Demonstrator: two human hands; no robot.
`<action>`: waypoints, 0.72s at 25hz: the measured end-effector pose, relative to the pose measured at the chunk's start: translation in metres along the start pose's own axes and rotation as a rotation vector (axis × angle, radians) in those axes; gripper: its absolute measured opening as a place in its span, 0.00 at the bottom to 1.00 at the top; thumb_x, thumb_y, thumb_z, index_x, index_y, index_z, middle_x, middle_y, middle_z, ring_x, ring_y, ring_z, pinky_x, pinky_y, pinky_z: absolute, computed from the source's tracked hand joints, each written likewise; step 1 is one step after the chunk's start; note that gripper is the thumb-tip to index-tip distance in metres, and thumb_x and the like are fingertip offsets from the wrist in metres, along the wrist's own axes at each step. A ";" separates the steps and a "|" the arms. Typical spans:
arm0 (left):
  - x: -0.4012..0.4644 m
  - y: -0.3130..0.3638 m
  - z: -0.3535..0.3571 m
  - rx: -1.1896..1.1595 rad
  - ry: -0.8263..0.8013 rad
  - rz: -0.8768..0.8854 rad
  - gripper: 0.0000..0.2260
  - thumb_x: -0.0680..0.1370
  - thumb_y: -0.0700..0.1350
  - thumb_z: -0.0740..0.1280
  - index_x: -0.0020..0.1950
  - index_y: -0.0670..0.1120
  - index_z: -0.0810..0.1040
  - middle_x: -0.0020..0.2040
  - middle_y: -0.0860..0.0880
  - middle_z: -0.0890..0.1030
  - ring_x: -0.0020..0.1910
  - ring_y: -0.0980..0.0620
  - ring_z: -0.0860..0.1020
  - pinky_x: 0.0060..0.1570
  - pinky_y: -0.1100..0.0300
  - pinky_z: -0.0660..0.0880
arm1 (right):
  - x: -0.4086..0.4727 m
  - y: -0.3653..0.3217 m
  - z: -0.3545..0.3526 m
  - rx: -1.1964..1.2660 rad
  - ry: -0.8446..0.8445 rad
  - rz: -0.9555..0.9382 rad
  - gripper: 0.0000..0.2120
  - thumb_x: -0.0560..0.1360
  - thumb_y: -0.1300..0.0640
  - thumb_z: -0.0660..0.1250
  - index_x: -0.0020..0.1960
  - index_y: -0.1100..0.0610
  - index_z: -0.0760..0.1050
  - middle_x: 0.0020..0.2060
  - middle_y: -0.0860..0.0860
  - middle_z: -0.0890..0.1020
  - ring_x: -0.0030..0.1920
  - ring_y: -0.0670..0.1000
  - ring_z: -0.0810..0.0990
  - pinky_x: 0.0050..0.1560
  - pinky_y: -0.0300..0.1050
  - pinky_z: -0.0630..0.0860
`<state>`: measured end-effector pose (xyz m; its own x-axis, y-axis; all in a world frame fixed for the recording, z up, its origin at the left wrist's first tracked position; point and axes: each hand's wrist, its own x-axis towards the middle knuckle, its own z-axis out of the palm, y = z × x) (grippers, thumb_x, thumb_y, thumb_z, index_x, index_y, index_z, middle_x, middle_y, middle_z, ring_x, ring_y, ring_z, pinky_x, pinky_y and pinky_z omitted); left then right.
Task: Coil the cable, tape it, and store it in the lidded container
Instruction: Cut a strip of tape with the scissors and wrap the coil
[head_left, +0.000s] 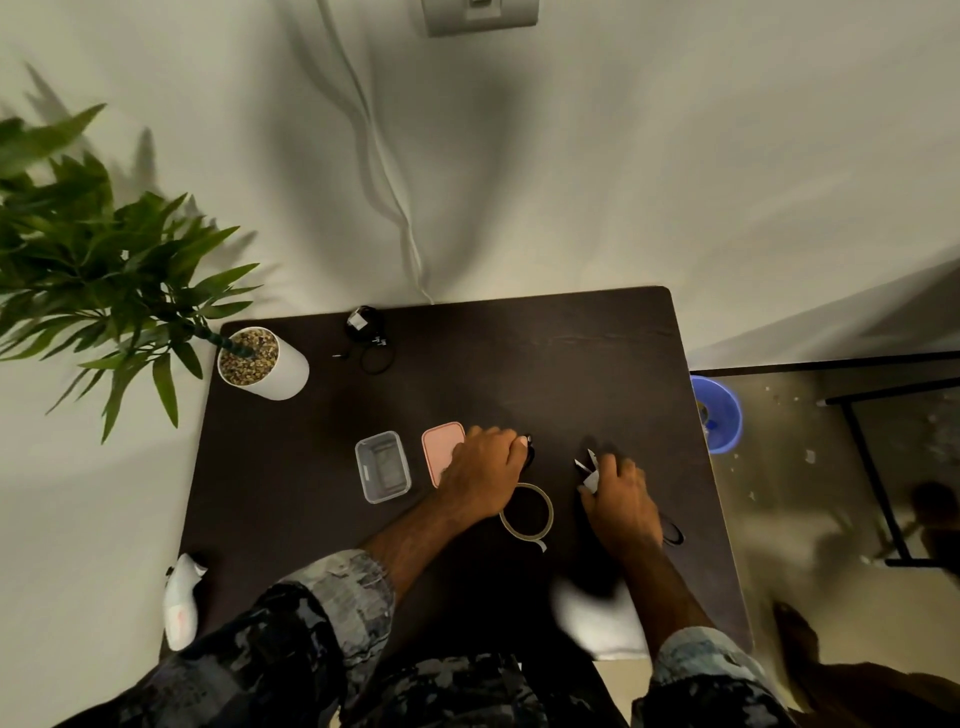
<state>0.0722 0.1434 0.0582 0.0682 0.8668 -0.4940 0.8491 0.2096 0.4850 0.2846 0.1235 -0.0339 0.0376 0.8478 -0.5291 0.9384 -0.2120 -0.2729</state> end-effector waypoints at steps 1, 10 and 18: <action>0.001 -0.001 0.000 -0.005 -0.007 -0.006 0.19 0.87 0.53 0.52 0.51 0.45 0.77 0.51 0.45 0.79 0.53 0.46 0.74 0.57 0.45 0.74 | 0.000 0.001 0.000 -0.013 -0.012 -0.006 0.26 0.80 0.46 0.69 0.72 0.53 0.67 0.68 0.58 0.72 0.69 0.59 0.72 0.56 0.57 0.81; -0.003 -0.003 -0.003 -0.071 -0.026 -0.012 0.17 0.87 0.53 0.53 0.46 0.47 0.75 0.46 0.48 0.76 0.51 0.46 0.74 0.57 0.43 0.75 | 0.003 0.002 0.003 -0.067 0.039 -0.027 0.15 0.83 0.59 0.59 0.69 0.57 0.72 0.66 0.58 0.77 0.68 0.61 0.74 0.58 0.57 0.78; -0.006 -0.006 -0.001 -0.275 -0.050 -0.043 0.17 0.86 0.52 0.55 0.46 0.45 0.78 0.44 0.47 0.78 0.48 0.47 0.77 0.52 0.47 0.77 | 0.007 0.005 0.000 0.309 0.199 0.169 0.13 0.84 0.60 0.60 0.64 0.60 0.78 0.57 0.61 0.83 0.57 0.63 0.82 0.56 0.54 0.77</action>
<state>0.0660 0.1373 0.0591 0.0667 0.8324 -0.5501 0.6780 0.3666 0.6370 0.2895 0.1288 -0.0389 0.2767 0.8598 -0.4291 0.7671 -0.4666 -0.4402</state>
